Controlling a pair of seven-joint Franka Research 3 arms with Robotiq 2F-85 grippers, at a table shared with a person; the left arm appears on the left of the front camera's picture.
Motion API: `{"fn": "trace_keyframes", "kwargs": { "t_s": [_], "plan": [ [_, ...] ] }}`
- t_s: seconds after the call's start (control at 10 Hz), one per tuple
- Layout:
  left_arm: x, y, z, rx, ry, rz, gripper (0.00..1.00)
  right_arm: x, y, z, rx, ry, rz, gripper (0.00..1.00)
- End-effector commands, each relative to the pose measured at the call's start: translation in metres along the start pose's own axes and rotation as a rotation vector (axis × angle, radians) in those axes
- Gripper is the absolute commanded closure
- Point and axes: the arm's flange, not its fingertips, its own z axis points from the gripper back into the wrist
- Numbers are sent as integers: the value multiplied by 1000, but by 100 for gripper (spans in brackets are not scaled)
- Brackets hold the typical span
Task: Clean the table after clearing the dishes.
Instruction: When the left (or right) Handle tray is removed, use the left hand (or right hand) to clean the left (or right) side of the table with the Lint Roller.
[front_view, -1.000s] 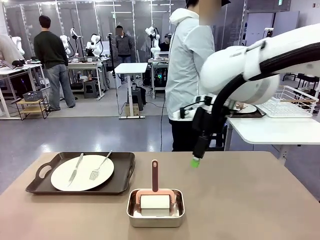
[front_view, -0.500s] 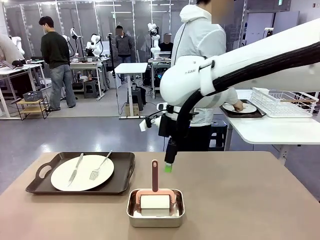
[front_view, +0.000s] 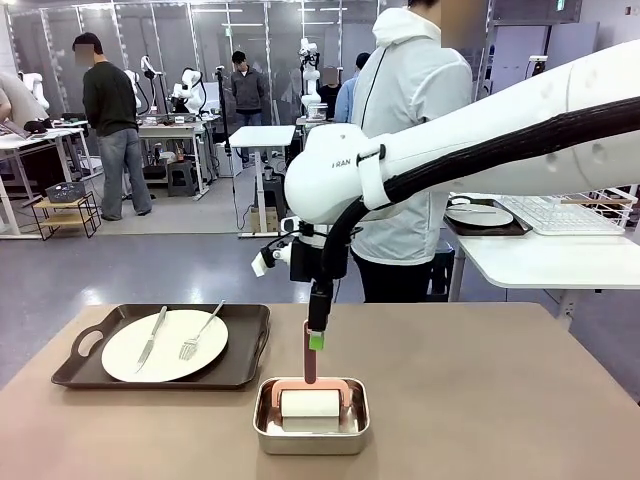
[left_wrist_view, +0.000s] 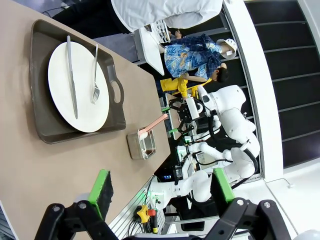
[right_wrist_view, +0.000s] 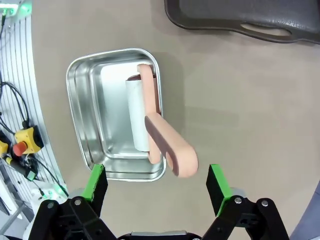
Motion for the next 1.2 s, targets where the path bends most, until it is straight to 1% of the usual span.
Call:
{"fn": "trace_keyframes", "kwargs": {
  "t_s": [0.0,0.1,0.4,0.7,1.1],
  "plan": [
    [-2,0,2,0,-5,-6,0,19,-6,-1,-10,63,25,0],
    [-2,0,2,0,-5,-6,0,25,-8,-4,15,72,39,0],
    [-2,0,2,0,-5,-6,0,36,-8,-10,33,107,60,0],
    [-2,0,2,0,-5,-6,0,33,-9,-19,50,110,44,0],
    [-2,0,2,0,-5,-6,0,32,-16,-40,88,124,18,0]
  ]
}}
